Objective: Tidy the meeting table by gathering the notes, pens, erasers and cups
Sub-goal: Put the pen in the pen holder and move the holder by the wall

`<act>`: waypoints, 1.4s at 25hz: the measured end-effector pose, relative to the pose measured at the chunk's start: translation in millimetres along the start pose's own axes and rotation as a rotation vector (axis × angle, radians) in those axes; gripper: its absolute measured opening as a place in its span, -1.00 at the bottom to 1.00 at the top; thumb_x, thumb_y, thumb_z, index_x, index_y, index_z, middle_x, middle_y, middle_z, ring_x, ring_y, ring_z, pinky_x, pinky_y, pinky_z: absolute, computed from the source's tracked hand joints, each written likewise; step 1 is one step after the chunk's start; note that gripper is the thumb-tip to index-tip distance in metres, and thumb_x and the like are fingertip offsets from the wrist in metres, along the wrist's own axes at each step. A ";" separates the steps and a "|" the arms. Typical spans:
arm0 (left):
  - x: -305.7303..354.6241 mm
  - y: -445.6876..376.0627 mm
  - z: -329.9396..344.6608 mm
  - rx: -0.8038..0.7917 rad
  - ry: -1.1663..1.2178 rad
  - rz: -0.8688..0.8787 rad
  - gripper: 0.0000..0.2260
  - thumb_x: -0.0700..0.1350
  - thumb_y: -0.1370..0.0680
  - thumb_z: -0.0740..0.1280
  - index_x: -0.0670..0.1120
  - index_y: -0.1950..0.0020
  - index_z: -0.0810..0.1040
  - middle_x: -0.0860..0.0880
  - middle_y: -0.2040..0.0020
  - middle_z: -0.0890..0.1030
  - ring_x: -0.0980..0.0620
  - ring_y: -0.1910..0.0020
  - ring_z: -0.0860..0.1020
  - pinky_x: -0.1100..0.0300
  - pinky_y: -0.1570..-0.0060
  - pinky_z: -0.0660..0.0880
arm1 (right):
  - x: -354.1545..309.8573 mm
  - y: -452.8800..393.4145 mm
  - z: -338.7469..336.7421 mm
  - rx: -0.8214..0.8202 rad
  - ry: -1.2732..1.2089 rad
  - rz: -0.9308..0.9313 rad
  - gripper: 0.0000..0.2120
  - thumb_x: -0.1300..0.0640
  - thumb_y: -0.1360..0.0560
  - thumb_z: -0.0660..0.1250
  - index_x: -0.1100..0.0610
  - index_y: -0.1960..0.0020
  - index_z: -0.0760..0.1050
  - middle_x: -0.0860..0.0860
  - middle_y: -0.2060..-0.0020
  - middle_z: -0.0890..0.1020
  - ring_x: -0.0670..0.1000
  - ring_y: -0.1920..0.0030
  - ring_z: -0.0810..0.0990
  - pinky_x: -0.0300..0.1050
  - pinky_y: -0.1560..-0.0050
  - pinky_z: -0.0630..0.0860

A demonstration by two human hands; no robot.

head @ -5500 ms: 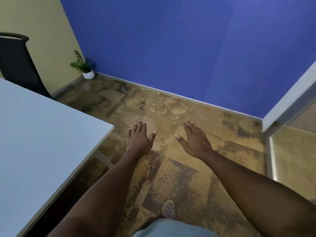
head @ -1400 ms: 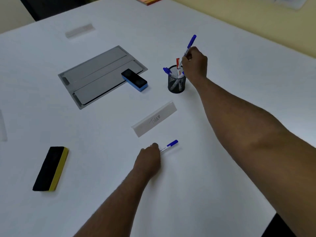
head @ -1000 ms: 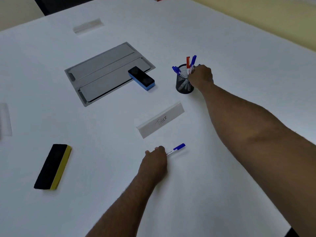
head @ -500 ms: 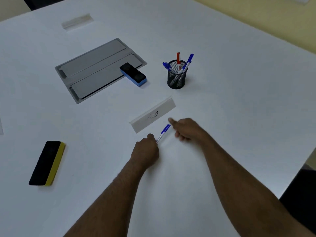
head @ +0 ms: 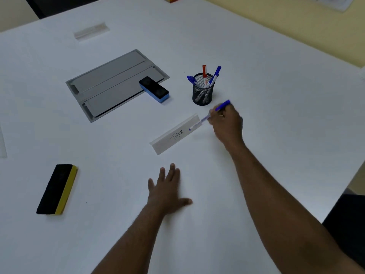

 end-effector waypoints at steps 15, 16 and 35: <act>1.9 -3.5 28.6 -0.069 -0.021 0.041 0.26 0.58 -0.15 0.30 0.11 -0.36 -0.59 0.06 -0.38 -0.64 -0.08 -0.33 -0.64 -0.27 -0.38 -0.44 | -79.6 -139.8 28.7 0.066 0.387 -0.390 -0.55 0.24 -0.55 0.25 0.07 -0.39 0.21 0.14 0.07 0.62 0.14 0.09 0.63 0.12 0.05 0.61; 2.6 -3.1 28.4 -0.073 -0.018 0.043 0.26 0.57 -0.15 0.30 0.11 -0.36 -0.59 0.06 -0.38 -0.64 -0.07 -0.33 -0.65 -0.27 -0.37 -0.45 | -74.1 -141.4 34.8 0.033 0.423 -0.387 -0.53 0.26 -0.54 0.27 0.09 -0.39 0.22 0.17 0.05 0.62 0.16 0.07 0.63 0.12 0.04 0.61; 2.6 -2.6 27.7 -0.080 -0.023 0.034 0.25 0.56 -0.16 0.30 0.14 -0.38 -0.58 0.07 -0.40 -0.63 -0.05 -0.31 -0.66 -0.25 -0.36 -0.48 | 60.7 -141.4 78.6 -0.082 0.162 0.091 -0.03 -0.08 -0.30 0.55 0.16 -0.50 0.09 0.12 -0.45 0.29 0.11 -0.43 0.32 -0.04 -0.35 0.33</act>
Point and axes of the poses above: each hand's wrist, its own y-axis away from the middle knuckle, its own z-axis out of the palm, x = y × z, the point moved 9 cm from there along -y, towards the middle knuckle
